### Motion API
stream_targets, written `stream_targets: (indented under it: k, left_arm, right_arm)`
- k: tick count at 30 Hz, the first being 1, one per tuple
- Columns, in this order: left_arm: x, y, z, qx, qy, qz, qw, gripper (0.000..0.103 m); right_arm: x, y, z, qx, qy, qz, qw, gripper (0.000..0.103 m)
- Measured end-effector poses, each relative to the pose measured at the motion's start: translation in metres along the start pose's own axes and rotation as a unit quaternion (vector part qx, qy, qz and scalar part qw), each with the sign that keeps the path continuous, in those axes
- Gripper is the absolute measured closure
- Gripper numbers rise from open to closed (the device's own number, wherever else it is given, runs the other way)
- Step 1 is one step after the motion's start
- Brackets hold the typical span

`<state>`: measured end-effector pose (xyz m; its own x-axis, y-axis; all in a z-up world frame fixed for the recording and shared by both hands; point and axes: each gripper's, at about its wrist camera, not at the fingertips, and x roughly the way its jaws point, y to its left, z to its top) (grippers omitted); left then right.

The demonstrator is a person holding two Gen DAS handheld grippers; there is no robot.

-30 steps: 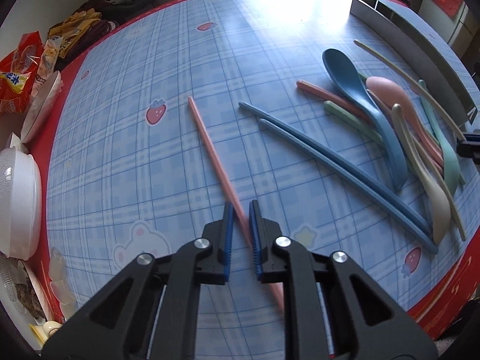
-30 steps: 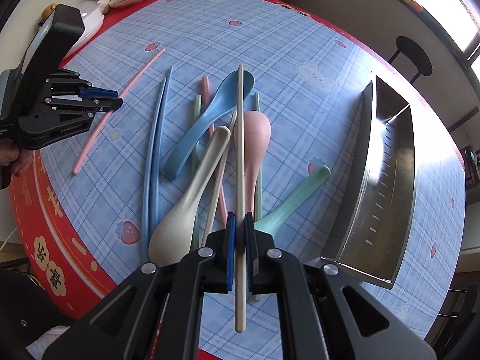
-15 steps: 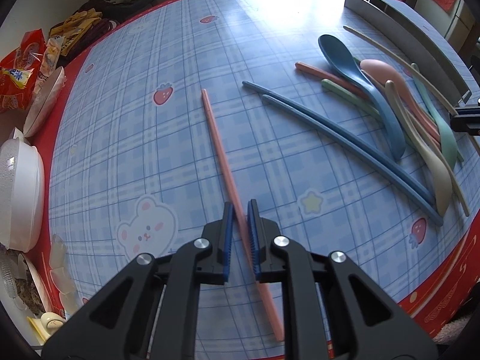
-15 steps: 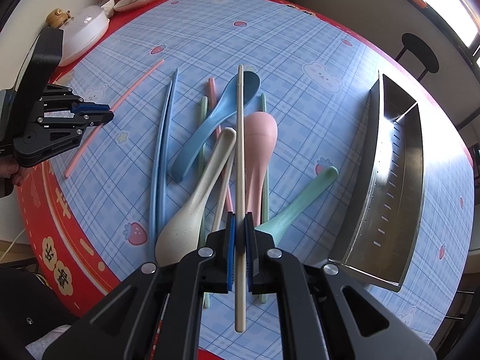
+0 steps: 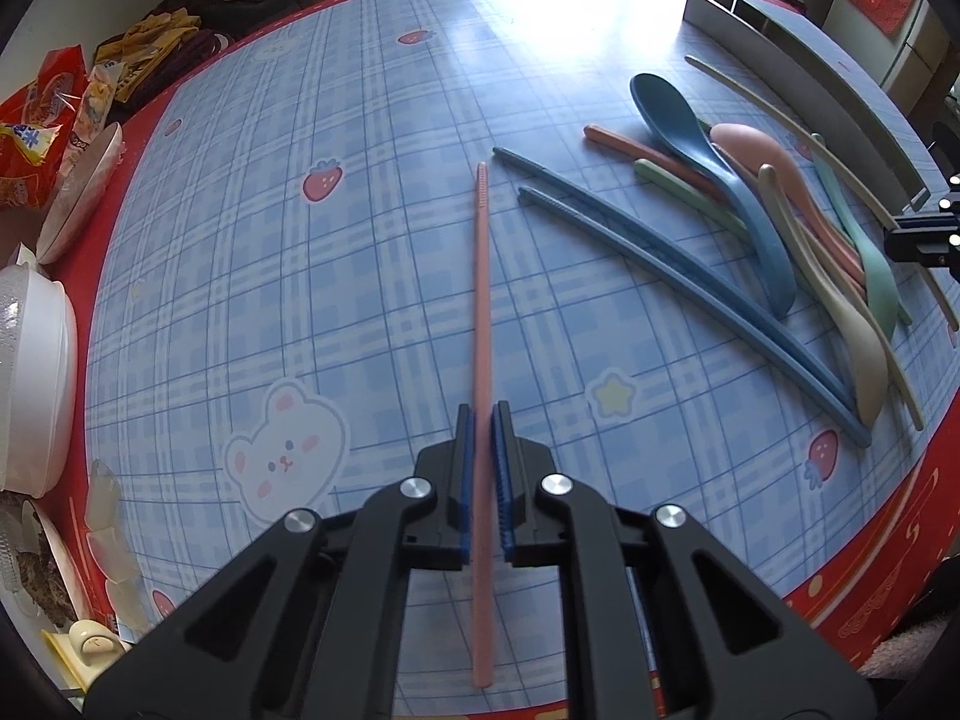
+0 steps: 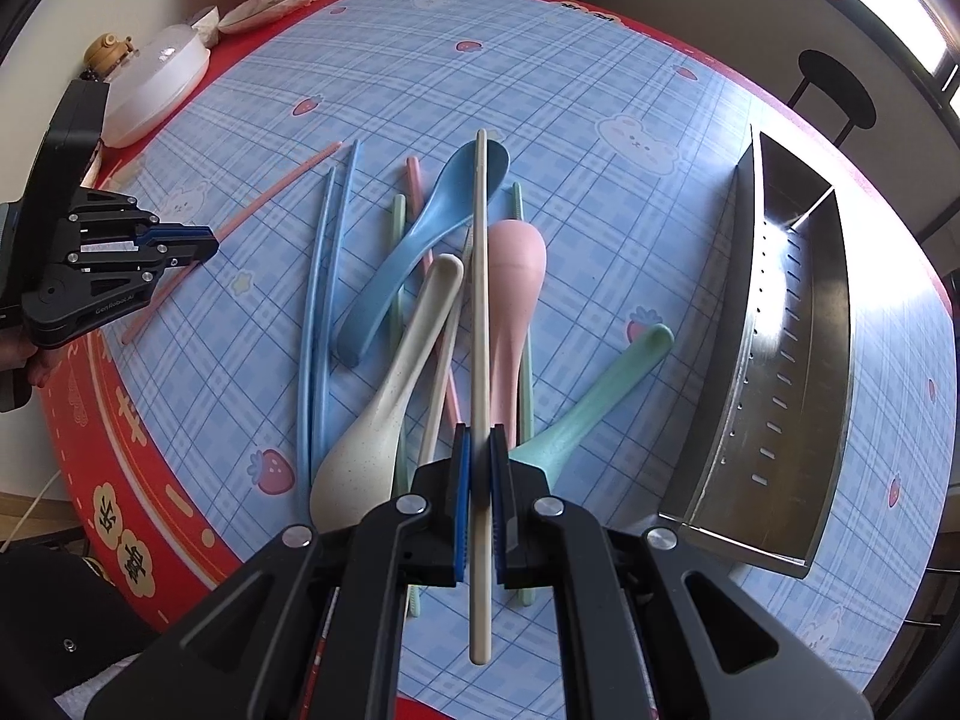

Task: Organize utensils
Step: 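Carry both chopsticks to the steel tray while the right tool drops its beige chopstick in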

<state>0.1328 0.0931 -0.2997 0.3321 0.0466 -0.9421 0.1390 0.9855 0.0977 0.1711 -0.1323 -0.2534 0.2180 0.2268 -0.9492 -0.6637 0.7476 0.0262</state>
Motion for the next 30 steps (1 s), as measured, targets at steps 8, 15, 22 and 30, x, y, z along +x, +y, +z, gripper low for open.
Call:
stream_targets:
  k: [8, 15, 22, 30]
  left_arm:
    - [-0.016, 0.001, 0.000, -0.001, -0.016, 0.001, 0.9999, 0.093]
    - [-0.043, 0.001, 0.015, 0.013, -0.036, -0.008, 0.9992, 0.093]
    - [-0.064, -0.028, 0.057, 0.030, -0.063, -0.033, 0.9970, 0.093]
    - [-0.062, -0.088, 0.109, 0.052, -0.071, -0.071, 0.9936, 0.093]
  right_arm:
    - [-0.003, 0.000, 0.001, -0.004, -0.006, 0.002, 1.000, 0.097]
    - [-0.013, -0.007, 0.002, -0.011, -0.012, -0.002, 1.000, 0.097]
    - [-0.034, -0.057, 0.000, 0.023, -0.023, -0.021, 0.999, 0.097]
    - [-0.032, -0.134, -0.003, 0.103, -0.014, -0.052, 0.993, 0.097]
